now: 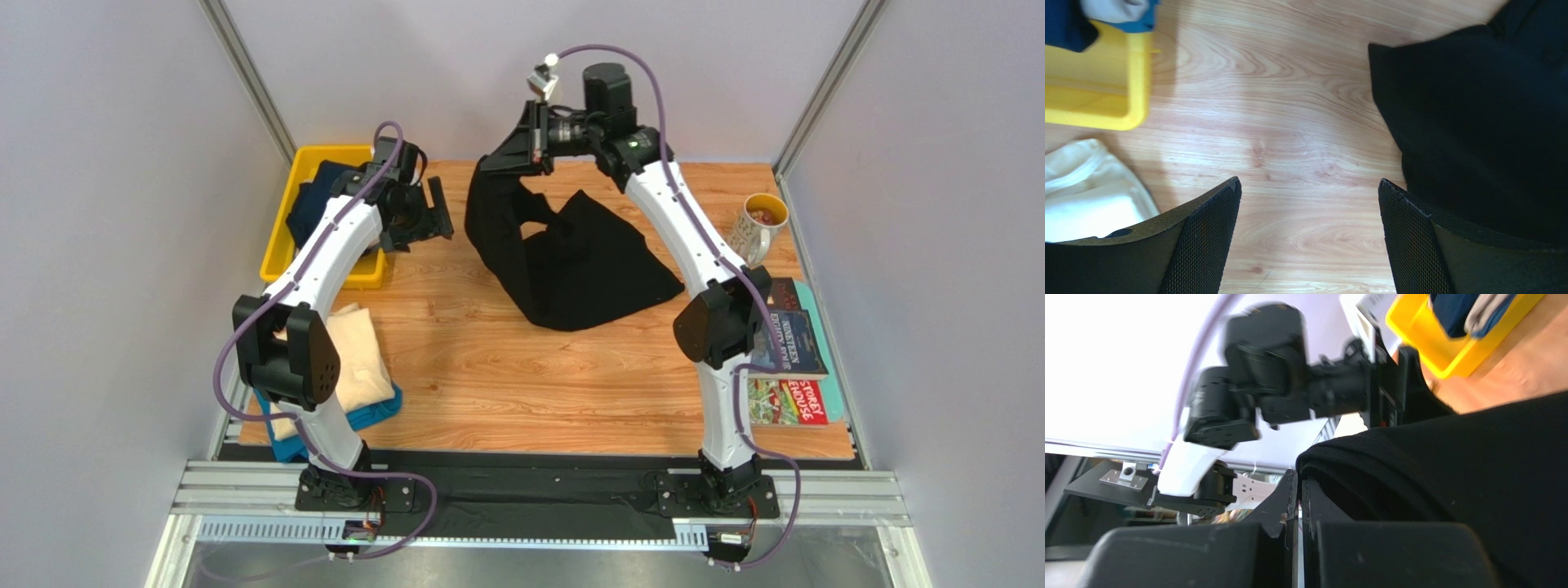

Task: Fold and stack the t-shirts
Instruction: Flatten the tshirt out

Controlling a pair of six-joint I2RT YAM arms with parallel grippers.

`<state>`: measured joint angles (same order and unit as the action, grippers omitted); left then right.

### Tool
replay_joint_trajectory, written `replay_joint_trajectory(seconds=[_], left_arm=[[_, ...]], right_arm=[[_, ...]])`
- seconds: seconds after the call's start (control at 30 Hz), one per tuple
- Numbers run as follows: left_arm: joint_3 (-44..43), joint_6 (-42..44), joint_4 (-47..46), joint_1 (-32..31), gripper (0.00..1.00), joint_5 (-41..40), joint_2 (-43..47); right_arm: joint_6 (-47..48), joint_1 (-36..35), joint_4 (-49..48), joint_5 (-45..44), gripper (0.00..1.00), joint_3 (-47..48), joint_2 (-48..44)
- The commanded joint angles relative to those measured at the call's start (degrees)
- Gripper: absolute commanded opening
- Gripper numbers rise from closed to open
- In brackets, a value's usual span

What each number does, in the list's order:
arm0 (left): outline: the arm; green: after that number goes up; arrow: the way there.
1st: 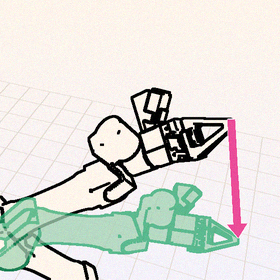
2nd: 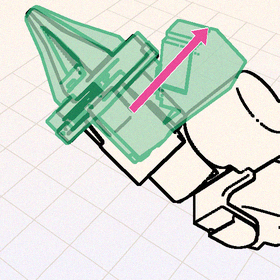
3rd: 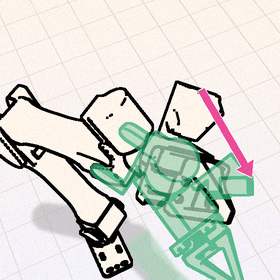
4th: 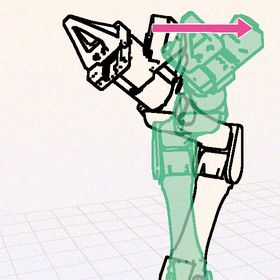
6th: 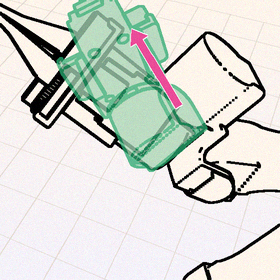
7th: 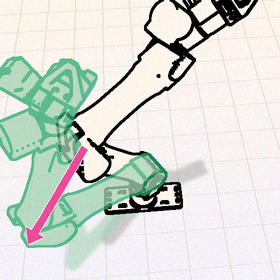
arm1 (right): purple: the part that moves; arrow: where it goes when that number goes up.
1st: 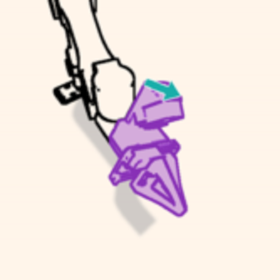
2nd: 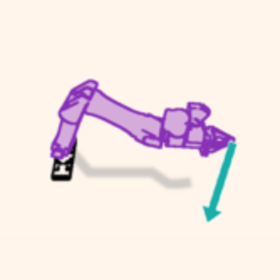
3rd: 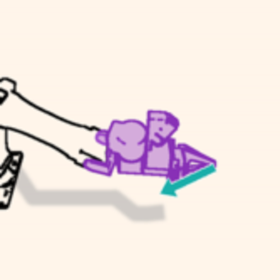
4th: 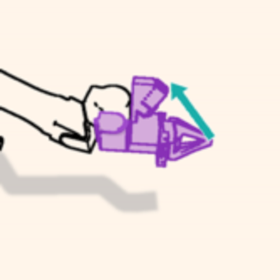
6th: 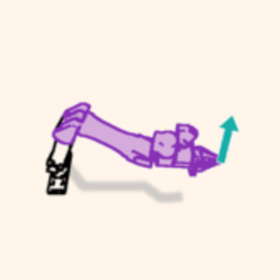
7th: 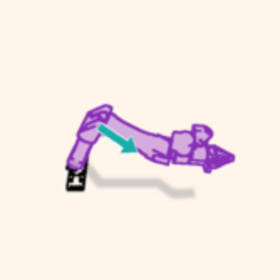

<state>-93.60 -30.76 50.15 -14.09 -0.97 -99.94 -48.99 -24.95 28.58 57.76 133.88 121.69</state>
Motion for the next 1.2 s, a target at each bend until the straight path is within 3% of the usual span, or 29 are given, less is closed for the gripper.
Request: replay_joint_trajectory(seconds=[0.0,0.37,0.43,0.47,0.53,0.6,0.63,0.7,0.83,1.17], left_arm=[[-2.90,0.44,2.06,1.95,0.88,-5.53,3.96],[-4.49,0.00,2.67,3.45,0.87,-5.36,3.87],[-4.13,0.35,2.41,3.45,0.87,-5.53,3.88],[-4.22,0.61,2.32,3.45,0.87,-5.44,3.88],[-4.75,1.14,2.49,3.45,0.87,-4.92,3.26],[-5.10,1.32,2.76,3.54,0.87,-4.65,3.00],[-5.10,1.32,2.93,3.54,0.87,-4.48,2.91],[-4.66,1.23,2.85,3.54,0.87,-4.30,3.08],[-3.43,1.15,2.67,3.54,0.87,-3.60,3.52],[-4.48,1.67,1.71,3.45,0.86,2.01,0.54]], right_arm=[[-2.95,-3.34,0.77,2.10,0.00,-1.86,3.46],[-11.13,-7.04,-2.05,3.51,0.00,-5.03,13.57],[-13.66,-6.96,-1.59,4.02,0.00,-10.27,14.36],[-14.63,-6.78,-1.60,4.81,0.02,-11.70,14.89],[-15.43,-6.52,-0.46,6.48,0.23,-13.56,15.77],[-14.56,-6.34,0.86,6.06,0.30,-13.74,15.34],[-13.33,-6.08,1.39,4.75,0.41,-13.48,14.29],[-11.05,-4.59,3.40,2.81,0.46,-12.42,12.88],[-1.40,-0.72,10.26,-5.71,0.47,-12.07,9.54],[2.93,2.19,16.15,-6.25,0.52,-12.51,12.25]])
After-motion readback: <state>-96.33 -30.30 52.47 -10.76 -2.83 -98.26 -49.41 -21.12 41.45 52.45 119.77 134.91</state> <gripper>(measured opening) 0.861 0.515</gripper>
